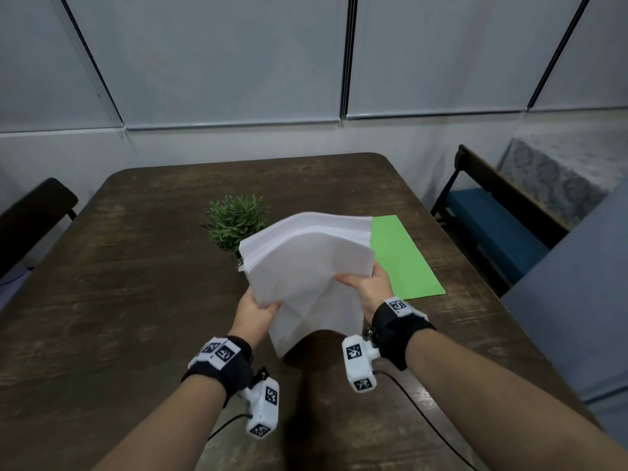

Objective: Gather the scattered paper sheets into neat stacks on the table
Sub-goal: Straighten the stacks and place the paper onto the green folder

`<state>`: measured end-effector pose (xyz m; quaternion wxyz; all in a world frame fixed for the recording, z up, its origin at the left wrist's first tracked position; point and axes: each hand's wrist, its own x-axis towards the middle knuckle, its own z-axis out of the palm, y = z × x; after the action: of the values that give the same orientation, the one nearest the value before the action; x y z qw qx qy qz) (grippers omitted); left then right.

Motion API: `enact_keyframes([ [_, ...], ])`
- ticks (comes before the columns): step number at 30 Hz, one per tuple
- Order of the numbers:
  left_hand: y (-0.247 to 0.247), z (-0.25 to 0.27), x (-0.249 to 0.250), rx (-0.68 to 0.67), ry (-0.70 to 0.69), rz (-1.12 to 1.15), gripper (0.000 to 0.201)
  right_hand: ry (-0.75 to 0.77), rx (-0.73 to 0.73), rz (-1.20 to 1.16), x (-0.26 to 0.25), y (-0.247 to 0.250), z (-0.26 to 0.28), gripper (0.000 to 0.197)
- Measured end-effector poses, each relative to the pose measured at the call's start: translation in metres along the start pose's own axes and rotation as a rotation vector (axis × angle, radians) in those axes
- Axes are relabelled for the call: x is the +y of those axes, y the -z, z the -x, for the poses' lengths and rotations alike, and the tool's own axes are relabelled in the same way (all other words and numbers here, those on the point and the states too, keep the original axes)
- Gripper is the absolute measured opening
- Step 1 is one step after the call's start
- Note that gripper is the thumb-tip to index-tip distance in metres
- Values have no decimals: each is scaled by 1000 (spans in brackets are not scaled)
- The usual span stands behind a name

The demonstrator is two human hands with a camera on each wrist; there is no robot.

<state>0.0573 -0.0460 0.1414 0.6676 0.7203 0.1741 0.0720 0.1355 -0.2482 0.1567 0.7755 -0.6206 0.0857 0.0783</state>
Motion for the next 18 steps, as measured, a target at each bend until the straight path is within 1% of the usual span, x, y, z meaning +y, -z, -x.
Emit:
enact_keyframes([
  [3, -4, 0, -23, -10, 64, 33, 52, -31, -11, 38, 25, 11, 1, 41],
  [5, -8, -1, -29, -29, 63, 48, 59, -36, -41, 77, 30, 21, 0, 39],
  [8, -13, -3, -32, -64, 55, 75, 73, -17, -103, 190, 28, 40, -3, 51],
  [9, -15, -4, -34, -64, 63, 75, 74, -10, -118, 235, 27, 46, -5, 53],
  [10, -16, -6, -35, -60, 70, 74, 68, -7, -127, 278, 28, 50, -7, 52],
  [12, -20, -8, -35, -40, 86, 80, 47, -20, -134, 339, 28, 54, -9, 54],
  [13, -22, -10, -35, -28, 98, 80, 40, -38, -130, 350, 30, 55, -10, 59],
  [14, -23, -11, -35, -22, 105, 78, 37, -48, -124, 358, 32, 56, -12, 62],
  [15, -23, -12, -35, -19, 106, 77, 38, -43, -126, 361, 34, 56, -13, 59],
  [16, -22, -13, -35, -19, 98, 75, 41, -36, -122, 362, 35, 55, -13, 51],
  [18, -20, -14, -36, -25, 72, 64, 53, -31, -132, 351, 37, 55, -15, 43],
])
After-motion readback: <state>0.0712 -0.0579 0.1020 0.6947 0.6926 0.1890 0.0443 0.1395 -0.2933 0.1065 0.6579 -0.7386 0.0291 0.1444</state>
